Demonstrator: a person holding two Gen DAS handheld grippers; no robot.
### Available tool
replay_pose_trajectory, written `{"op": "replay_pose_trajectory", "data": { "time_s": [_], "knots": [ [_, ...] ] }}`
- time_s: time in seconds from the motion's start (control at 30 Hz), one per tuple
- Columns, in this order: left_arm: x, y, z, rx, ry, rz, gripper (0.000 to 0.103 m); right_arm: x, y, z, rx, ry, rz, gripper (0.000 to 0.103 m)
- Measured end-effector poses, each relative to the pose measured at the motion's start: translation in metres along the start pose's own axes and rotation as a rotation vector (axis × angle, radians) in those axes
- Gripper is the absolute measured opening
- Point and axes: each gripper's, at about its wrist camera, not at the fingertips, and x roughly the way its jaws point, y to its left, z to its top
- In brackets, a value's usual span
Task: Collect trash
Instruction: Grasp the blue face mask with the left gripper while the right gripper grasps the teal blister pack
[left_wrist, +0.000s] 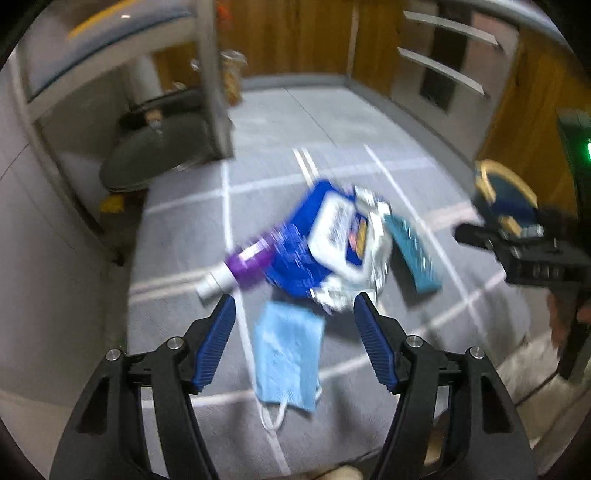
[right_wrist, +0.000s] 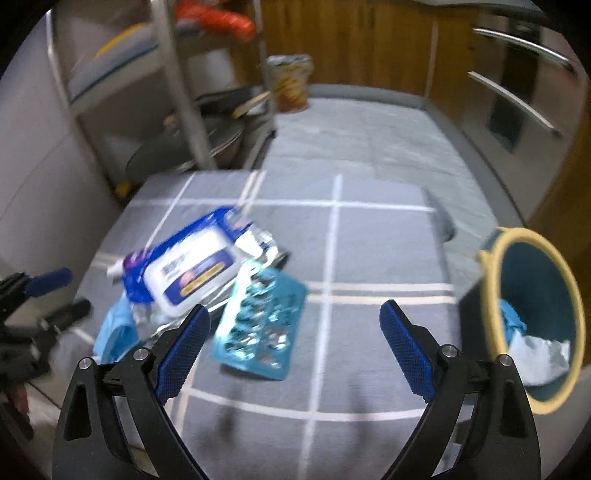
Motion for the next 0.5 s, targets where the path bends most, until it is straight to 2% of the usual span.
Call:
{"op": "replay_pose_trajectory", "data": {
  "time_s": [0.07,0.17,0.33,0.43,0.5],
  "knots": [
    [0.009,-0.004,-0.003,0.036,0.029,0.004,0.066,0.010,0.005,-0.002,-0.014,0.039,0.015,0.093],
    [0.021,-0.001,-0.011,0.033,0.075,0.007,0.066,0.026,0.013,-0.005,-0.047,0.100,0.059,0.092],
    [0.037,0.011,-0.018,0.023,0.134,0.014,0.064,0.044,0.028,-0.002,-0.103,0.140,0.087,0.091],
    [0.041,0.012,-0.020,0.031,0.147,0.008,0.055,0.053,0.034,-0.001,-0.132,0.166,0.092,0.081],
    [0.044,0.012,-0.023,0.042,0.158,0.013,0.054,0.060,0.036,-0.002,-0.155,0.187,0.071,0.074]
  ]
}}
